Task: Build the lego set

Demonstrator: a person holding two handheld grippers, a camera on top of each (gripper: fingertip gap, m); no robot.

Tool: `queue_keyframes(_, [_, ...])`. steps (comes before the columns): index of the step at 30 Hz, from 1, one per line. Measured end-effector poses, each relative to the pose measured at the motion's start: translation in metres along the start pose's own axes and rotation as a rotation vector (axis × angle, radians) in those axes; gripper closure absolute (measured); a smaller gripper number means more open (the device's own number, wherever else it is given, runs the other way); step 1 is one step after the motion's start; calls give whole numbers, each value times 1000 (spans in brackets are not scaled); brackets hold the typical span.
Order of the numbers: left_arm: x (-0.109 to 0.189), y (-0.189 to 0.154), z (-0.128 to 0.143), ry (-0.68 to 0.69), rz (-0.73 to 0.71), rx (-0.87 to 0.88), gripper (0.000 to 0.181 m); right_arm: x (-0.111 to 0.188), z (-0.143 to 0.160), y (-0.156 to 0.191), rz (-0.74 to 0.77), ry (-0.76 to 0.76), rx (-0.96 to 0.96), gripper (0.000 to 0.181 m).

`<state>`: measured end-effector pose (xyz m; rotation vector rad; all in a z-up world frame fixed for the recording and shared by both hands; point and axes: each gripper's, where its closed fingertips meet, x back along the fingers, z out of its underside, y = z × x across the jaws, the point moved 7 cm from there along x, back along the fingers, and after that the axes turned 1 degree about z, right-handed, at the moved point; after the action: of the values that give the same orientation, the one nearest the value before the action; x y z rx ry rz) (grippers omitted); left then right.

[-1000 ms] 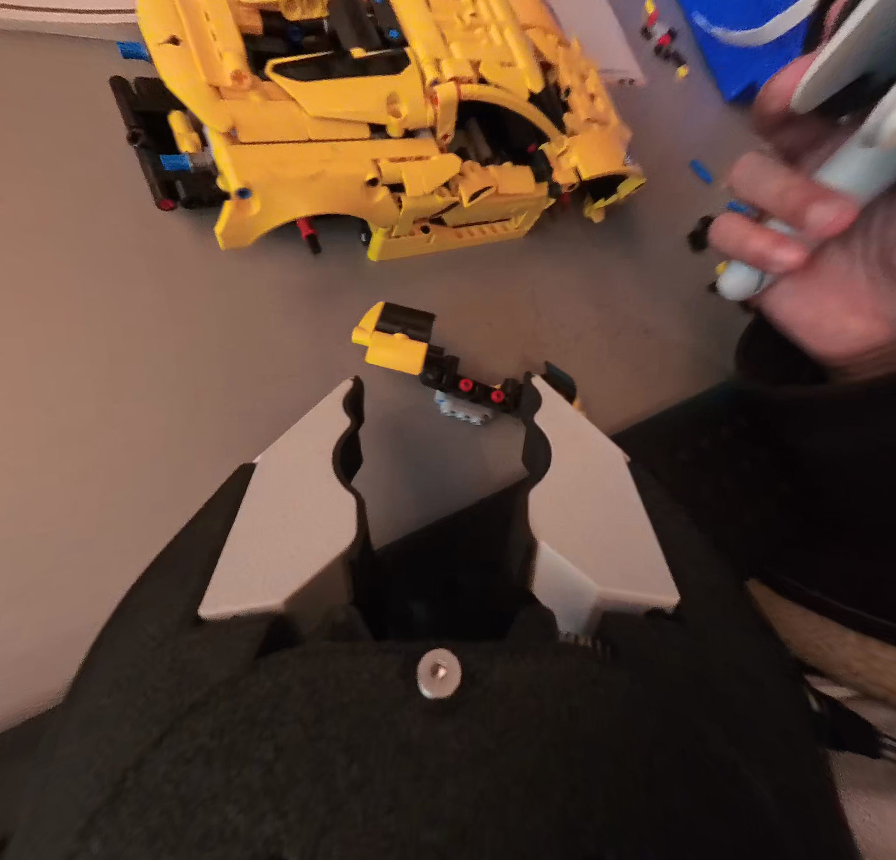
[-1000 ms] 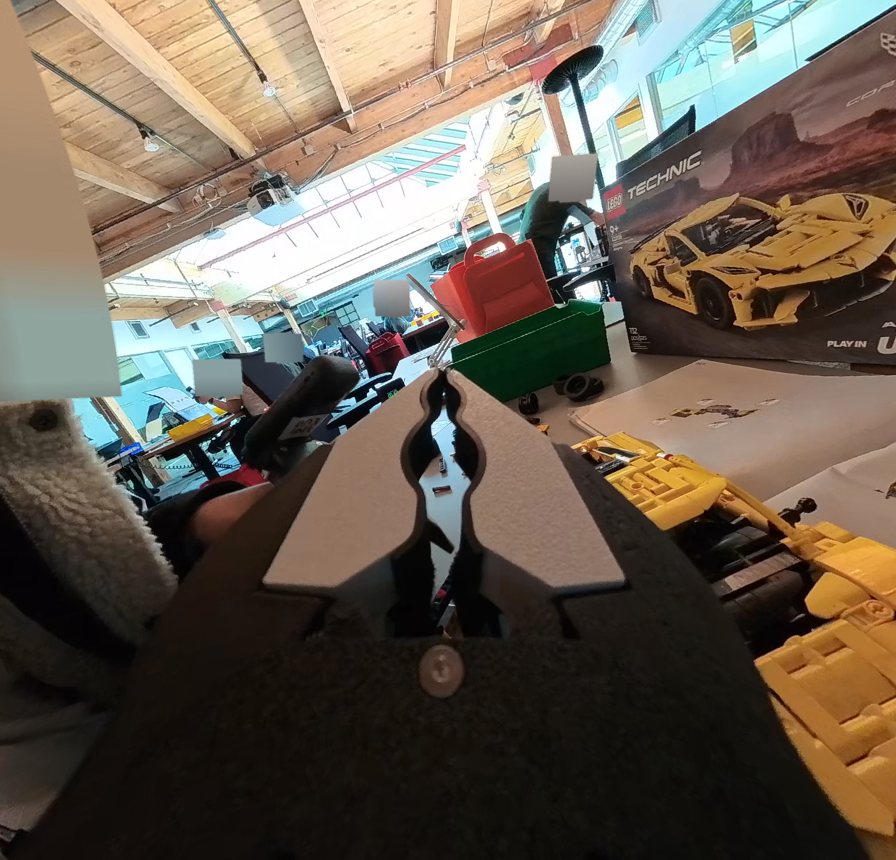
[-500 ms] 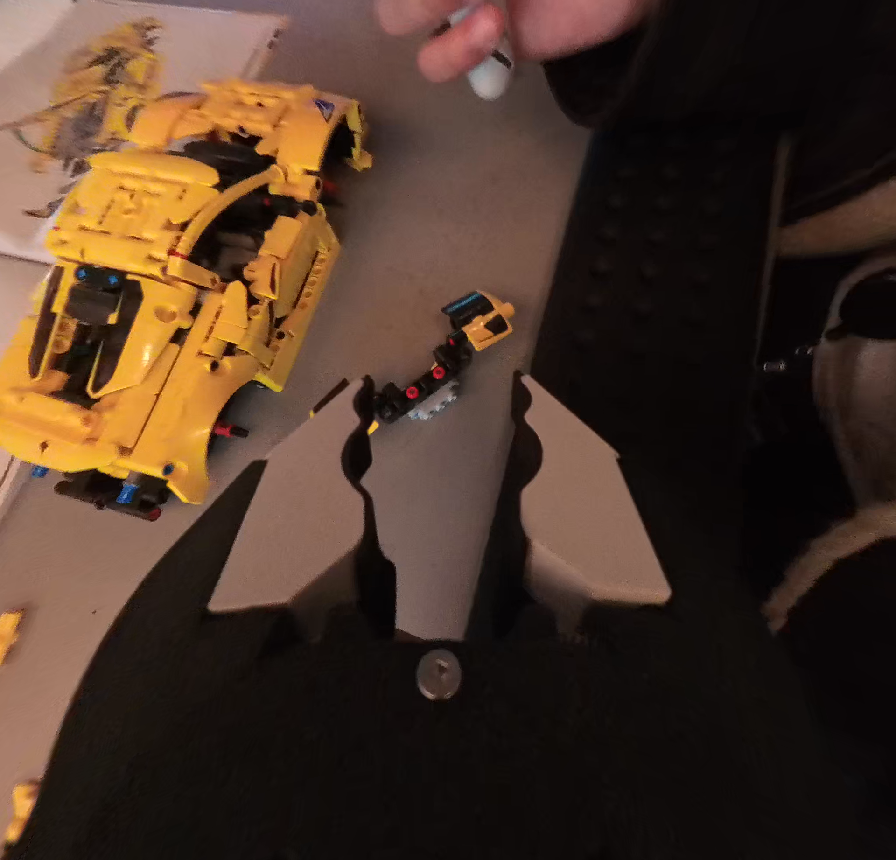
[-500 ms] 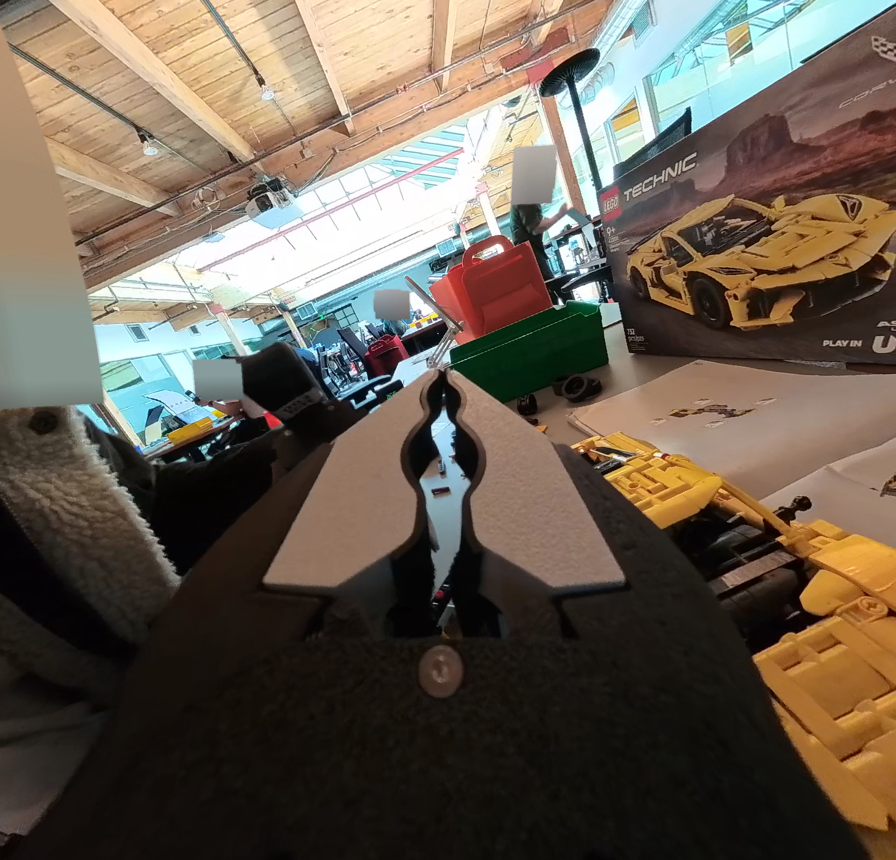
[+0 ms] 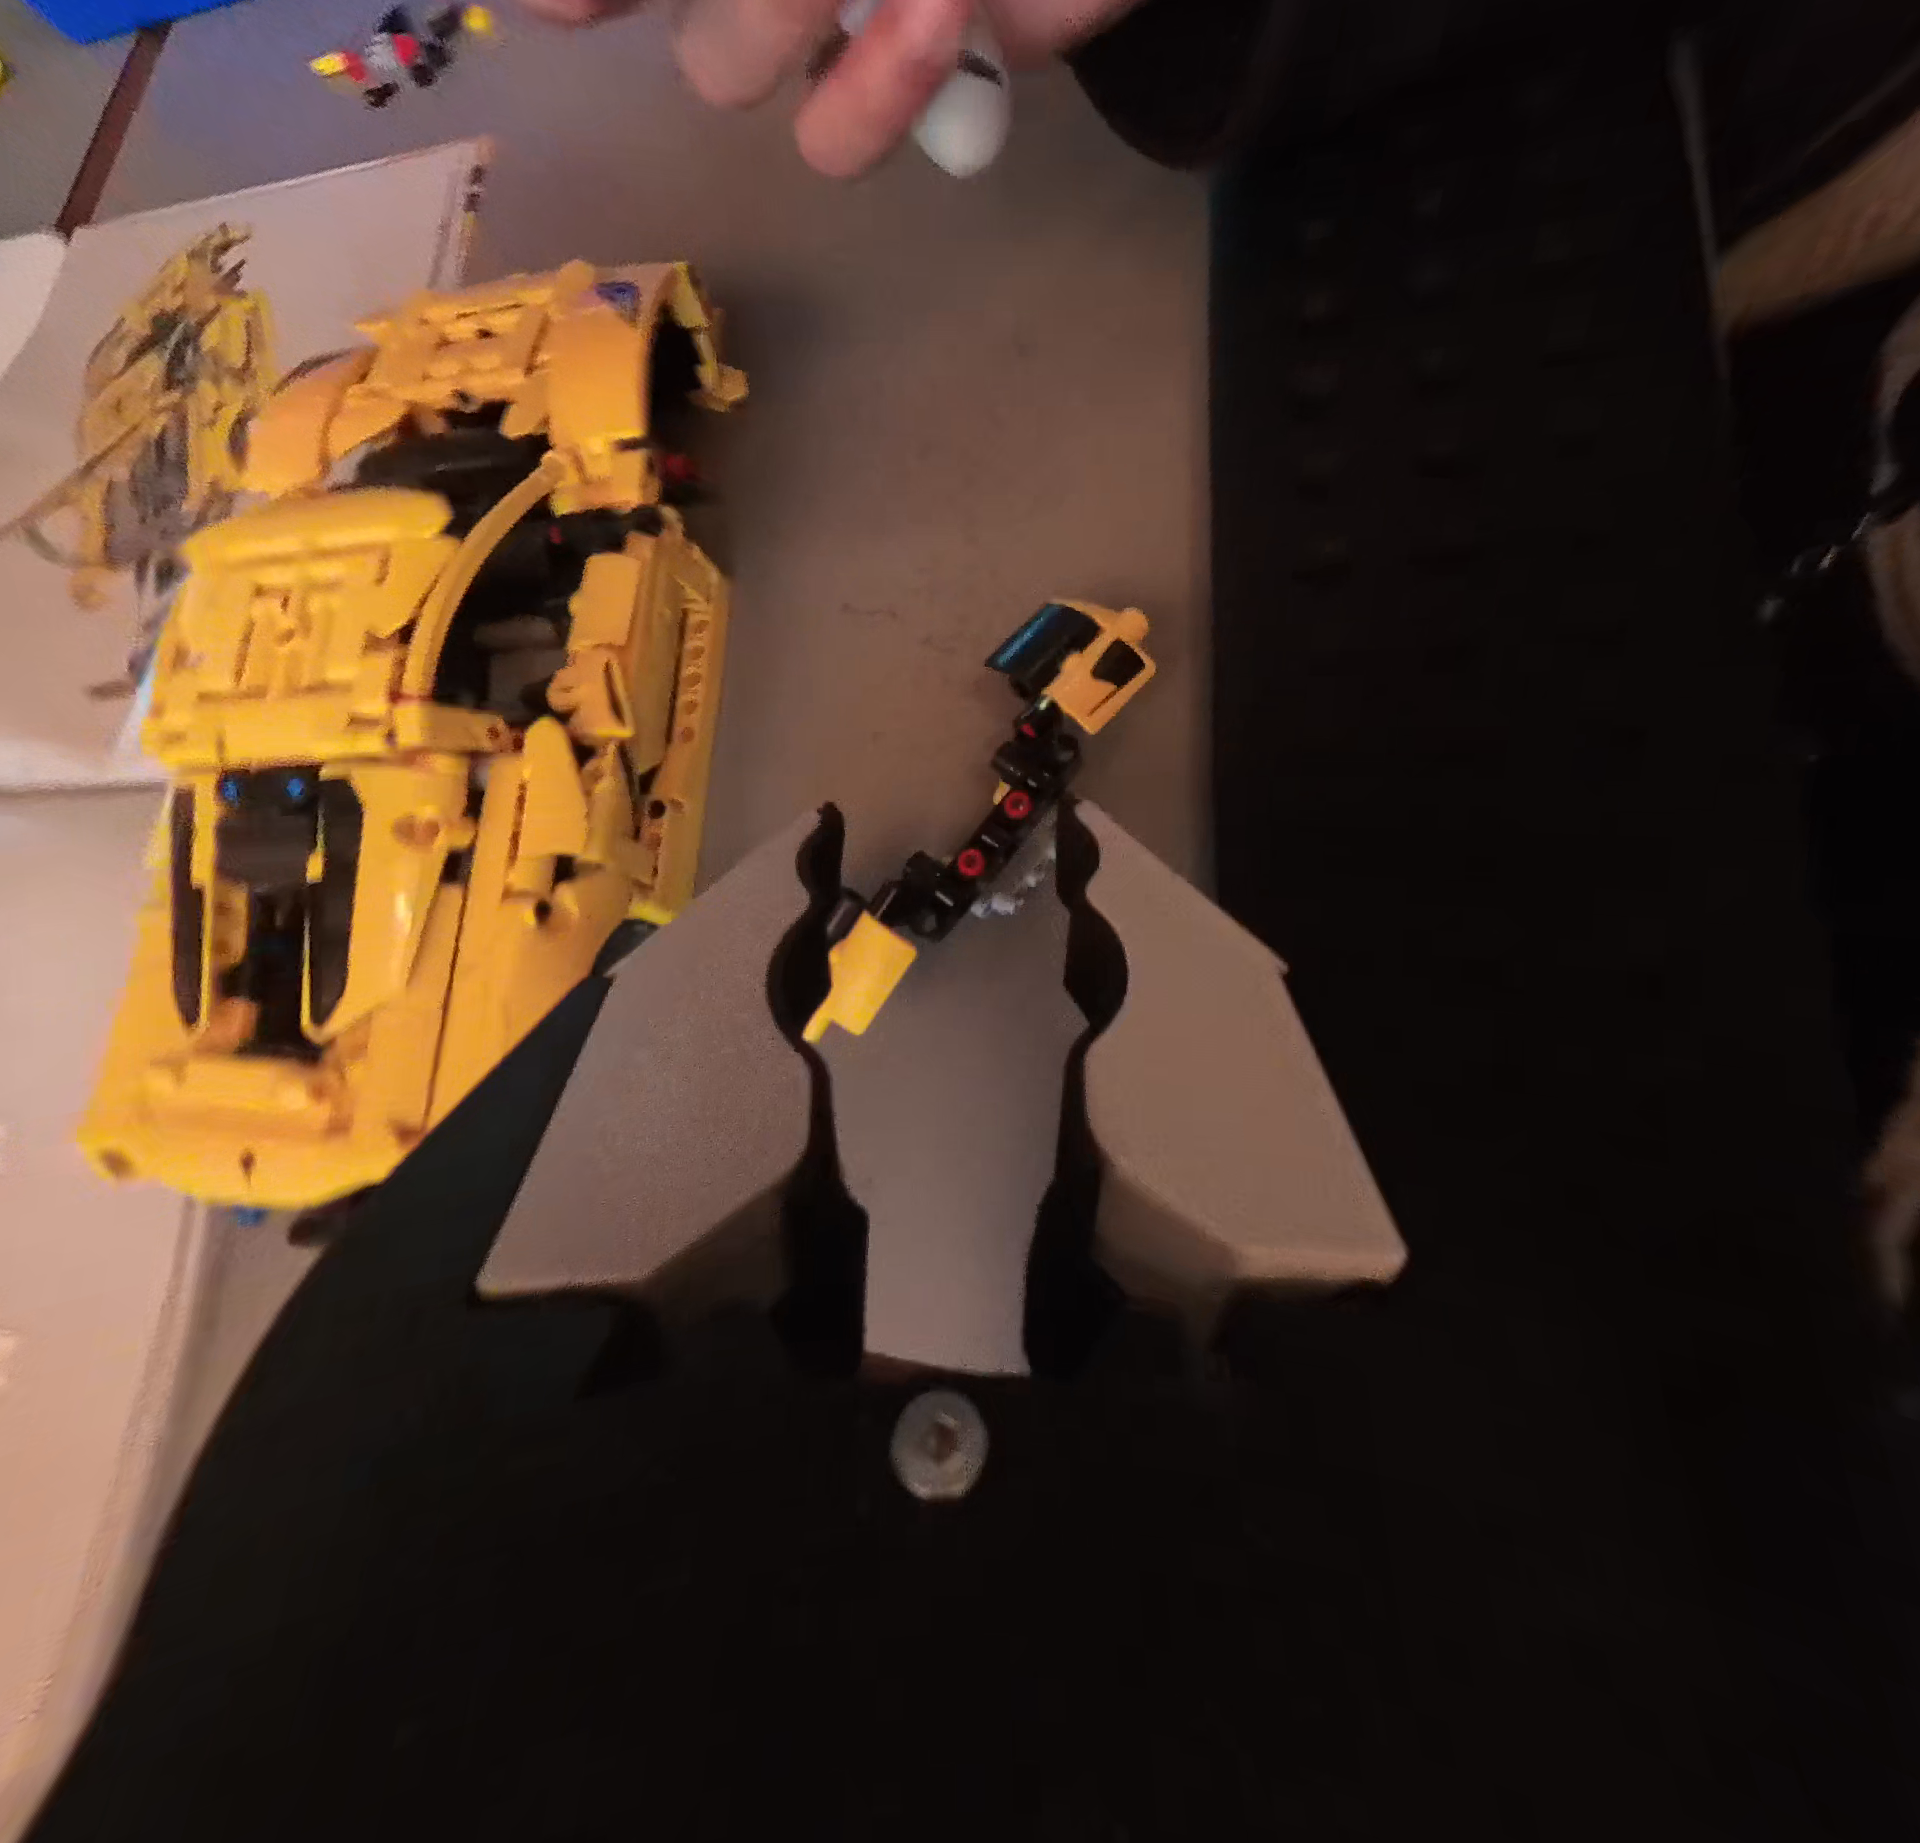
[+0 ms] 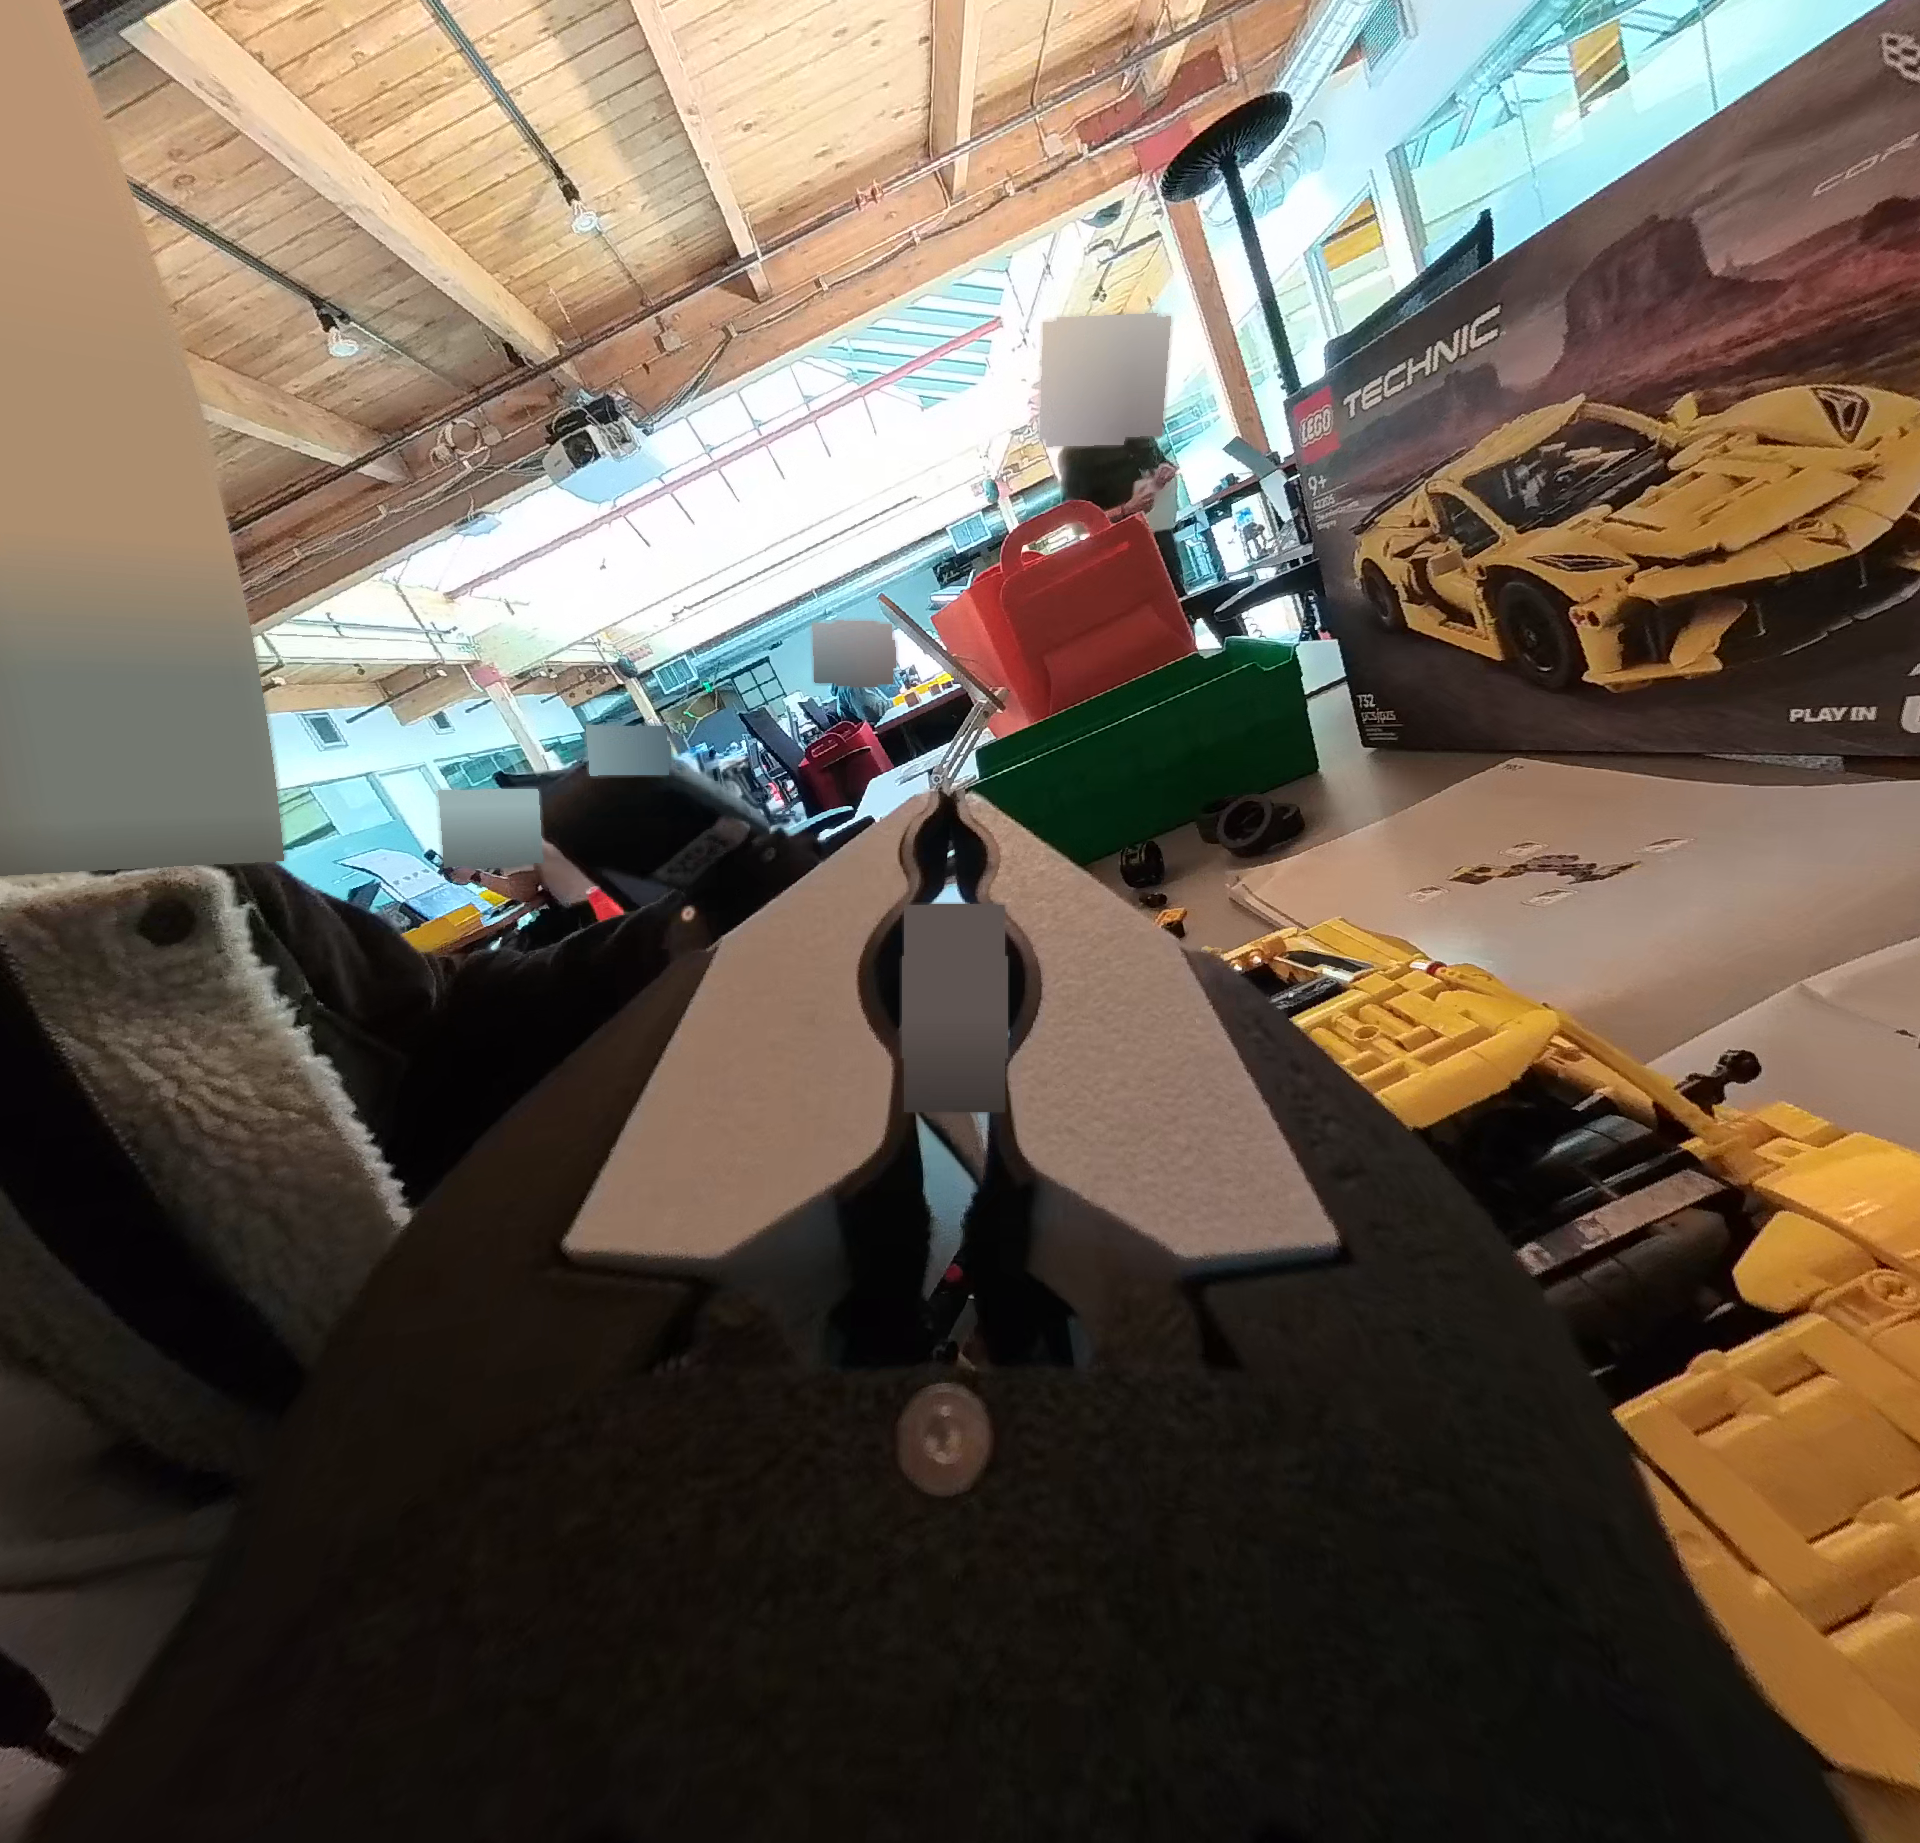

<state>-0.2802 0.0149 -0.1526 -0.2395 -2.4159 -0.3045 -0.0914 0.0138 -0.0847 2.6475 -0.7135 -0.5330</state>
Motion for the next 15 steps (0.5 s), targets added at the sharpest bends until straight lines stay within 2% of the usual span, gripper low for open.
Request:
queue_keyframes(3, [11, -1, 3, -30, -112, 313, 140, 0, 0, -1, 4, 0, 1, 181])
queue_keyframes(6, [3, -30, 4, -65, -206, 634, 136, -1, 1, 0, -5, 6, -6, 181])
queue_keyframes(7, [-4, -38, 7, -41, -258, 689, 136, -2, 1, 0, -7, 9, -5, 181])
queue_keyframes(10, [-13, -41, 14, 164, -416, 555, 131, -3, 1, 2, -14, 9, -2, 181])
queue_keyframes(12, [-15, -40, 11, 147, -437, 487, 130, -3, 1, 3, -22, 3, -10, 181])
queue_keyframes(15, [-17, -38, 10, 98, -336, 520, 130, -1, -1, 4, -21, -11, -6, 181])
